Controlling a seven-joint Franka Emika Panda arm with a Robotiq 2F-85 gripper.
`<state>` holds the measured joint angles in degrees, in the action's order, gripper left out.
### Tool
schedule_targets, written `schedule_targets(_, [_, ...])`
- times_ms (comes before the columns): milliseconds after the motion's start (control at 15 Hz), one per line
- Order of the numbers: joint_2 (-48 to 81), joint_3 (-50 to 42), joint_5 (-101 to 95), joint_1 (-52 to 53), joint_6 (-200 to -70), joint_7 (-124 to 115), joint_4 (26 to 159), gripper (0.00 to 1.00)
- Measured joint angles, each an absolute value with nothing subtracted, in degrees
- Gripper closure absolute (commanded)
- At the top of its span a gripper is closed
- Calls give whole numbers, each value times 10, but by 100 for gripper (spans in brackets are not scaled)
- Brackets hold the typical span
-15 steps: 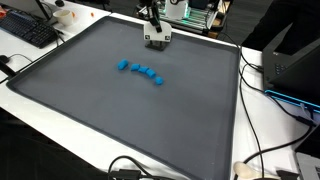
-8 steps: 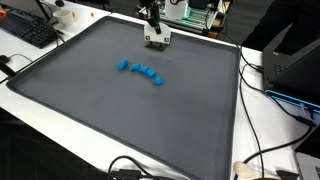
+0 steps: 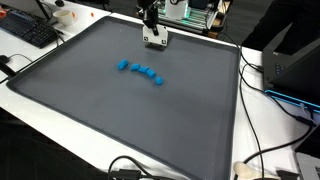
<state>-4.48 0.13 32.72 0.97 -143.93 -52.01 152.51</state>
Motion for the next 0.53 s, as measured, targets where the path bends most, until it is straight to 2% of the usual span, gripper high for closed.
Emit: schedule_targets(533, [-43,-1,375,7,-1459,-512,1538,99])
